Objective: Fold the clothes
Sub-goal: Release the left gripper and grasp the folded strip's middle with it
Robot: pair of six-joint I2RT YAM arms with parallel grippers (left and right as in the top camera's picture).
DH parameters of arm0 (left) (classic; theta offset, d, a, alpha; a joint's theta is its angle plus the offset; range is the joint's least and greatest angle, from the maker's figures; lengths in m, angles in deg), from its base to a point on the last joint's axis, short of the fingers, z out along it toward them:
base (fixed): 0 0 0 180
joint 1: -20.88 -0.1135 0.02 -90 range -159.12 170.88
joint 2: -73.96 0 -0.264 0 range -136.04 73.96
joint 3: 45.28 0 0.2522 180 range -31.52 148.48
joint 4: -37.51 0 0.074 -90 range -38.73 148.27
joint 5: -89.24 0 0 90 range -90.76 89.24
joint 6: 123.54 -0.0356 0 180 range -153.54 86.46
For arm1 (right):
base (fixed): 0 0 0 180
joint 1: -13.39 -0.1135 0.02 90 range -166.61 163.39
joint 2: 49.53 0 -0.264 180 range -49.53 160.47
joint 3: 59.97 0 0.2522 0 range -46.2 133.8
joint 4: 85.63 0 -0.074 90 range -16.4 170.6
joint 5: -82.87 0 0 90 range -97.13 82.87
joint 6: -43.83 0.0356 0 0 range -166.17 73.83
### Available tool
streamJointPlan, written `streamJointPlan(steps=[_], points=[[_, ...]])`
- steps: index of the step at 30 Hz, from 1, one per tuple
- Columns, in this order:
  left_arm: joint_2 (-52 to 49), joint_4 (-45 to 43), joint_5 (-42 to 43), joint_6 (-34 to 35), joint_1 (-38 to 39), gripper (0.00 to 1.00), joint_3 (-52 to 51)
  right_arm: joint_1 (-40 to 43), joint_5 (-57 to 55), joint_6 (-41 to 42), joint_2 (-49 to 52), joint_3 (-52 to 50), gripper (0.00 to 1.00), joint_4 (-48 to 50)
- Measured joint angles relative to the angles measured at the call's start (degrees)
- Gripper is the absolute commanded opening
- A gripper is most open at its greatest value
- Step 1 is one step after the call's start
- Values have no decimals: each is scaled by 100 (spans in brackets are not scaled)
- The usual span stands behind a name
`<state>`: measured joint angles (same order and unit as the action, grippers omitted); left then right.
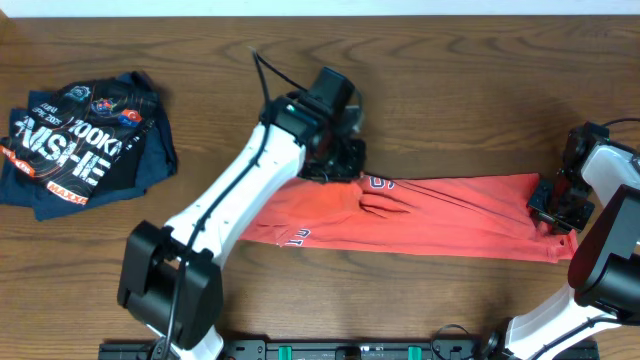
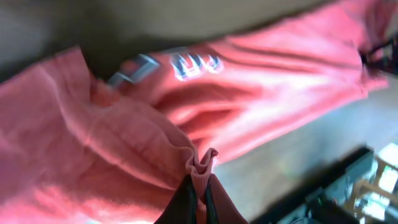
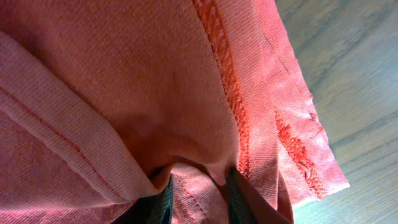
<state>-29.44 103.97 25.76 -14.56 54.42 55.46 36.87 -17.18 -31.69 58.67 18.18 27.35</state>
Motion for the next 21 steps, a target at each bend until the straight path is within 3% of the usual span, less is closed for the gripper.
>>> streamJointPlan(steps=[13,21], points=[[-334,26,-551,0,1150,6,-17,0,-2,0,0,0,29,-4],[-754,-61,-723,2,1279,7,-17,0,-4,0,0,0,30,-7]])
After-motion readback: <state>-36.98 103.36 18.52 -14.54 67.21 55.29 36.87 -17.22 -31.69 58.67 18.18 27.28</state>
